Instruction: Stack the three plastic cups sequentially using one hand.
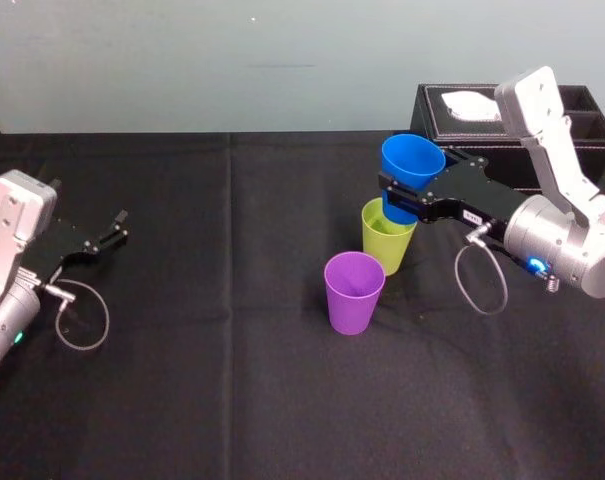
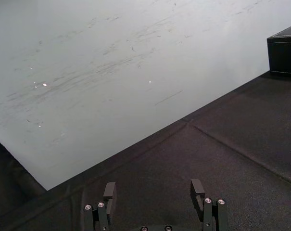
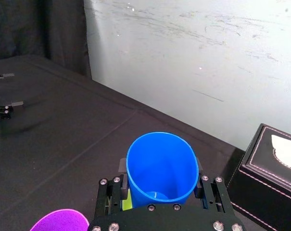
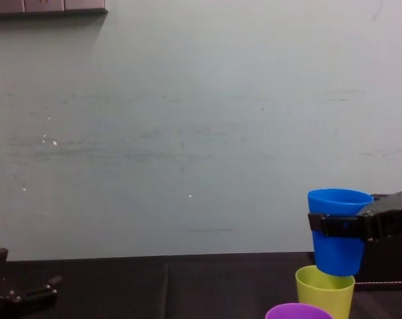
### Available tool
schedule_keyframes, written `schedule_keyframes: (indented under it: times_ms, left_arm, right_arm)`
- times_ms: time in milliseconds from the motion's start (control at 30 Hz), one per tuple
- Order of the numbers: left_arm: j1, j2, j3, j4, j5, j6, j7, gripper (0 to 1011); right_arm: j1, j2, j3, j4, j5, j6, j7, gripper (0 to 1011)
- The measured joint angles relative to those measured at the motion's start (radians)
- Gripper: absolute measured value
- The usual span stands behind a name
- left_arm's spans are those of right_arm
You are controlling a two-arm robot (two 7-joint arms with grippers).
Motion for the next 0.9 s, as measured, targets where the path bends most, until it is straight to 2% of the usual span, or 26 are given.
schedule_keyframes:
  times_ms: [400,900]
  left_arm:
    - [0.000,0.000,0.000,0.000,0.000,0.000,0.000,1011]
    - [0.000,0.000,0.000,0.000,0.000,0.000,0.000,1011]
  right_arm:
    - [0.032,-0.019,-0.030,0.049,-0.022,-0.024,-0.001,731]
    - [0.029,-0.033,-0.048,0.086,-0.065,-0.060,-0.011,731]
